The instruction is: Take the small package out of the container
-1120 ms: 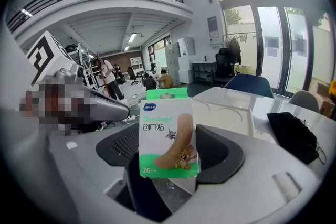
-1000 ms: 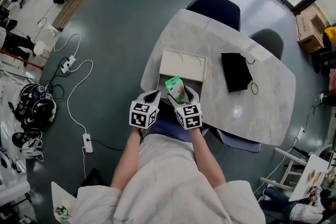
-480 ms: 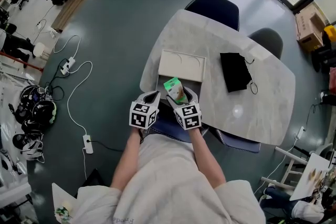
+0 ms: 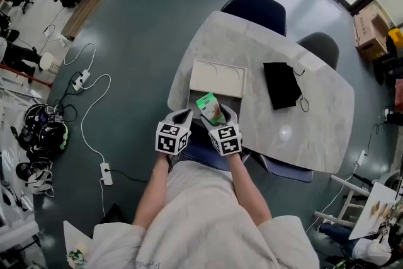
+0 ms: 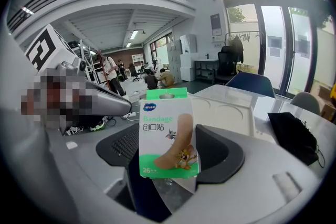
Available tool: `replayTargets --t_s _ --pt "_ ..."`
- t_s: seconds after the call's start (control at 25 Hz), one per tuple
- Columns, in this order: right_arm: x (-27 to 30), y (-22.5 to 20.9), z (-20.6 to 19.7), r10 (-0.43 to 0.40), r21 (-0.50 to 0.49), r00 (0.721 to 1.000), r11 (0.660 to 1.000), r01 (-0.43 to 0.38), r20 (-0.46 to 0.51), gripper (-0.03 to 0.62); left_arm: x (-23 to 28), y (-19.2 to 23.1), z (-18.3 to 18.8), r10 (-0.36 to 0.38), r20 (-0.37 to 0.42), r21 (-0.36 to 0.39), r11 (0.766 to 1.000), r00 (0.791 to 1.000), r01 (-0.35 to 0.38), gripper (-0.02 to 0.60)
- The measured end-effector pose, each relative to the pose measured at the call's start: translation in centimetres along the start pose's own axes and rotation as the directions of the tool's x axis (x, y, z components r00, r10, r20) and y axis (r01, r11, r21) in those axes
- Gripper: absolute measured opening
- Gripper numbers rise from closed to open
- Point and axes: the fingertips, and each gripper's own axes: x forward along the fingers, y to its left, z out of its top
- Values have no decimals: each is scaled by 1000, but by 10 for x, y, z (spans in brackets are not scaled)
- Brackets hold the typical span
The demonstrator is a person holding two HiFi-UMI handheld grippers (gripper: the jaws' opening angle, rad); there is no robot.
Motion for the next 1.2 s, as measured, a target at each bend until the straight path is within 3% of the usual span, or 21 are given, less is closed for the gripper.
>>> replayTargets --t_s 1.2 --pt "-3 -5 -1 -2 28 1000 1000 1 10 331 1 -1 -4 5 -5 4 1000 1000 -5 52"
